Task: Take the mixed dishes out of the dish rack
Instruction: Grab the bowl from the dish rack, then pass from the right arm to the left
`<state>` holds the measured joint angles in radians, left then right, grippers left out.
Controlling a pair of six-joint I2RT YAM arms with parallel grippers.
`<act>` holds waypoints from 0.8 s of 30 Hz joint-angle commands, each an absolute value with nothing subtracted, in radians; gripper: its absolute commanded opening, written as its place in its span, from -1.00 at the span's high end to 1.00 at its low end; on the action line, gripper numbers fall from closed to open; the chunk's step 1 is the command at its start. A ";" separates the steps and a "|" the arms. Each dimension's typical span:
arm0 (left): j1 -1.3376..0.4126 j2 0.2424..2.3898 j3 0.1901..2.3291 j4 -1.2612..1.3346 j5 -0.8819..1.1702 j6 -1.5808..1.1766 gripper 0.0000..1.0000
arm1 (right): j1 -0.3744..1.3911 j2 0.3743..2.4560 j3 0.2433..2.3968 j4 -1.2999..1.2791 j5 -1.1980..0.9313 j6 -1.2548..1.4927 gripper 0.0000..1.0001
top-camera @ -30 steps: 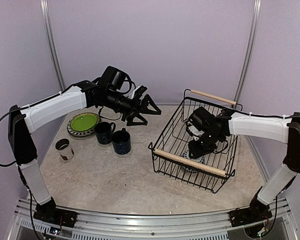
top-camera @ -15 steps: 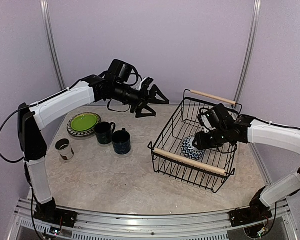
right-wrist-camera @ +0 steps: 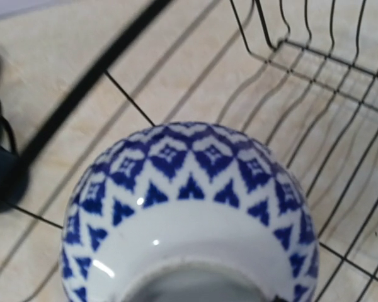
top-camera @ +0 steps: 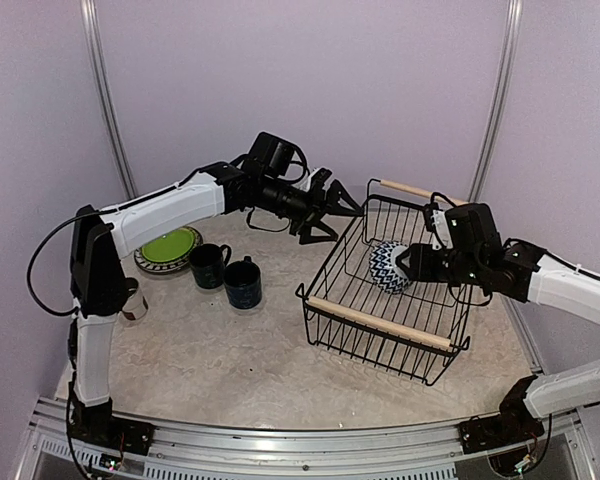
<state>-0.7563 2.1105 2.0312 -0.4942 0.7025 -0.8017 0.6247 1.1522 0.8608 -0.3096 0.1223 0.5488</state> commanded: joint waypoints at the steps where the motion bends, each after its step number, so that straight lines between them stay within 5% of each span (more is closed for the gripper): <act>1: -0.761 2.183 2.080 -0.406 0.728 -0.885 -0.89 | 0.613 1.092 0.849 -0.221 0.126 0.566 1.00; 19: -0.786 2.327 2.096 0.001 1.008 -1.260 -0.73 | 0.614 1.052 0.868 -0.086 0.002 0.590 1.00; 24: -0.793 2.349 2.023 0.357 1.080 -1.499 -0.39 | 0.613 1.056 0.859 -0.050 -0.028 0.605 1.00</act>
<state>-0.7822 2.3230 2.0670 0.0315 0.9901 -1.2854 0.6220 1.0611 0.8532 -0.1474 0.0025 0.5838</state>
